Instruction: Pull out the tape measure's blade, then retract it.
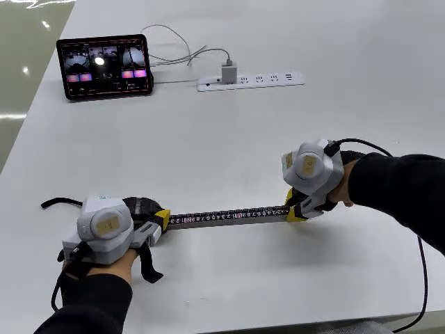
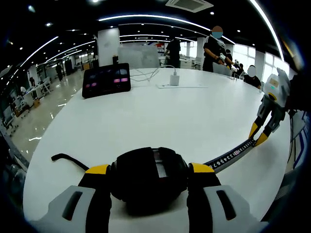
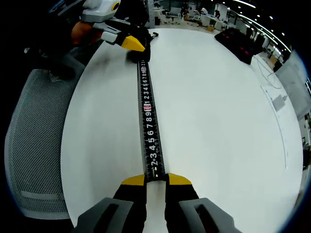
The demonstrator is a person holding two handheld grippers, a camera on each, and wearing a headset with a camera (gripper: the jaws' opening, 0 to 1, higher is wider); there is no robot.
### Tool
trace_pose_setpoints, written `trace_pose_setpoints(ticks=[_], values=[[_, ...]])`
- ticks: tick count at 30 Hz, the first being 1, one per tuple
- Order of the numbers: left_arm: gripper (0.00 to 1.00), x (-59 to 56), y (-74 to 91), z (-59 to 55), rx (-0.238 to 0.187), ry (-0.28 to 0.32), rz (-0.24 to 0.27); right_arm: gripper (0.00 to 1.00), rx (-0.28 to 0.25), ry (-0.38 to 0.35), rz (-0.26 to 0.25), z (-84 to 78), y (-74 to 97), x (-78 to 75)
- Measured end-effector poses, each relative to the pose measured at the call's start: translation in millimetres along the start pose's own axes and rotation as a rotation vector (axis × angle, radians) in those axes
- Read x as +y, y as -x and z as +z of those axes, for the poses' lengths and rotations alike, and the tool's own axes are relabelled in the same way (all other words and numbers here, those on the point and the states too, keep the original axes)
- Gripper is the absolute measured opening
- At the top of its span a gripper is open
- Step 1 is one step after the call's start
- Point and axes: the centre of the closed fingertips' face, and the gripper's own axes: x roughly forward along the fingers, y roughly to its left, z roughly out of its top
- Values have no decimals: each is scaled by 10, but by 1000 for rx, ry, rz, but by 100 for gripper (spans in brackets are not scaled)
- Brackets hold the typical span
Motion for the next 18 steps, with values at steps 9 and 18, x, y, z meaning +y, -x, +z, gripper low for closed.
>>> trace_pose_setpoints(ticks=[9,18], values=[[58,-3,4,-10,0,-3,-10,10,12,-35,-6,33,-20,-2],[58,-7,-4,-18,14,-2,-16,10,26,-3,-4,41,-24,-3]])
